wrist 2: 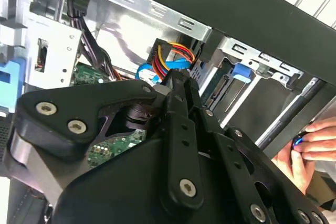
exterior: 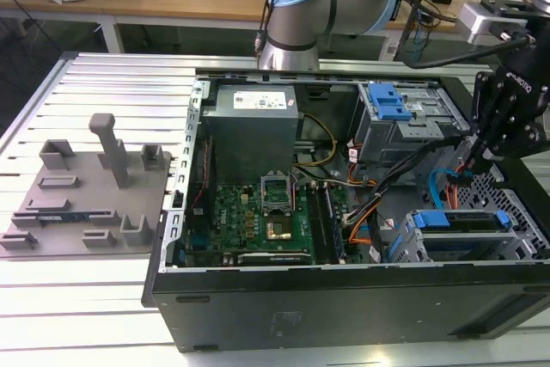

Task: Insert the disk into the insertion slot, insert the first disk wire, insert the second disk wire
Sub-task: 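Insert the first disk wire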

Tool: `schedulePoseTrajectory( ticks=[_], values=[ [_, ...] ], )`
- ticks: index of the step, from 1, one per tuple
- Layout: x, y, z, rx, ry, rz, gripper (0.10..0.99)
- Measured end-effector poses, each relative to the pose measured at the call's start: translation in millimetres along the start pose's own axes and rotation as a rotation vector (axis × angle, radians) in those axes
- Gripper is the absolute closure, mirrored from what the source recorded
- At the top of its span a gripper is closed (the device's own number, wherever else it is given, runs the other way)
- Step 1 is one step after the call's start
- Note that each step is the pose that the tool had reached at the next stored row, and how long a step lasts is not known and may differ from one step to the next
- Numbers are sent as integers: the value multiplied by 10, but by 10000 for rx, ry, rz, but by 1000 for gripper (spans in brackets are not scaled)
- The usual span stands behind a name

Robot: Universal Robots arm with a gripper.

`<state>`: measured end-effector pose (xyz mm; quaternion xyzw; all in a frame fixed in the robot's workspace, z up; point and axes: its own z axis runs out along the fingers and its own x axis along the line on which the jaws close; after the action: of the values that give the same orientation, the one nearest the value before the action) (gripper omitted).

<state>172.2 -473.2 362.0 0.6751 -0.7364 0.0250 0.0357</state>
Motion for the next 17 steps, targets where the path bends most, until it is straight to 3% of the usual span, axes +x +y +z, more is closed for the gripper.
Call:
schedulePoseTrajectory(
  ticks=[8,11,13,16,17],
  values=[
    [61,-1,5,63,8,-697,922],
    [125,-6,11,70,-2,-785,922],
    [180,-12,15,67,-70,-787,922],
    [267,-20,23,55,-327,-792,922],
    [269,-20,23,54,-353,-793,922]
  ],
)
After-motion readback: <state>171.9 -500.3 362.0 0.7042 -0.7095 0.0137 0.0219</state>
